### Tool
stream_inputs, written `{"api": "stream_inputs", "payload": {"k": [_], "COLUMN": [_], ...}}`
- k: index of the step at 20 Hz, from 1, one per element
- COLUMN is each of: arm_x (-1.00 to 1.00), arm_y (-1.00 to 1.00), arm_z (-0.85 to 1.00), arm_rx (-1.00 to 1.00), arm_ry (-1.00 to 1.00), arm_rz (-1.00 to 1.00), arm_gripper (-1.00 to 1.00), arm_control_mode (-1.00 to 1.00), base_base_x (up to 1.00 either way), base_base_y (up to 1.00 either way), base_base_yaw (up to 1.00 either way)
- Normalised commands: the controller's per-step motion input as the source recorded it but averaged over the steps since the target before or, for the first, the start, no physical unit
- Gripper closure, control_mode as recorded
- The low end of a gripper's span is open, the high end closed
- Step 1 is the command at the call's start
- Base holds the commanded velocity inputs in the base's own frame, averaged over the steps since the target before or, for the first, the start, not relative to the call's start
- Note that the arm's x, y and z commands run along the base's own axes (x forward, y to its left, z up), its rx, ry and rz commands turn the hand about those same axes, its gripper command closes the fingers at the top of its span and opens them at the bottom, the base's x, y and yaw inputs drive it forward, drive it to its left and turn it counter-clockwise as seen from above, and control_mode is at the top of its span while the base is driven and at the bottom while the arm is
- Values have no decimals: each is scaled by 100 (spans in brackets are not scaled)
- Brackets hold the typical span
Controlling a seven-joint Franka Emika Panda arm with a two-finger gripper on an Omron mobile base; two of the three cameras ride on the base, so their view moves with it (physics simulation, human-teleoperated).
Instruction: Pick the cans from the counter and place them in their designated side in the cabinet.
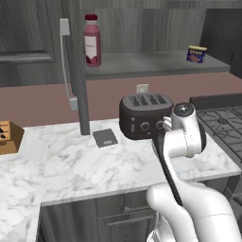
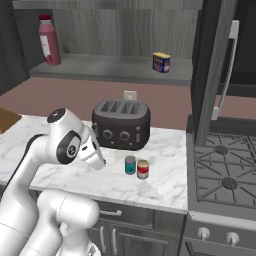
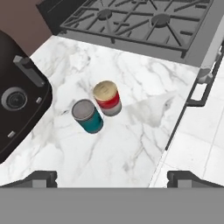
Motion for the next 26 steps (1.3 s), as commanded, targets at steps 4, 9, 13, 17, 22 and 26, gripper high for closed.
{"api": "stream_inputs", "payload": {"k": [4,9,13,17,22,26], "arm_x": [4,1,0,0,0,0], "arm_y": [2,0,0,0,1,0], "arm_z": [0,0,0,-1,-2,0], "arm_rx": [-4,-2,-1,-1,0,0], "arm_ry": [-4,-6,-7,-6,-3,0], "arm_rz": [-5,-5,-6,-5,-4,-3], "arm_gripper": [-100,-100,-100,-100,-100,-100], "arm_control_mode": [-100,-100,-100,-100,-100,-100], "base_base_x": [0,0,0,0,0,0], "base_base_y": [0,0,0,0,0,0], "base_base_yaw": [0,0,0,0,0,0]}}
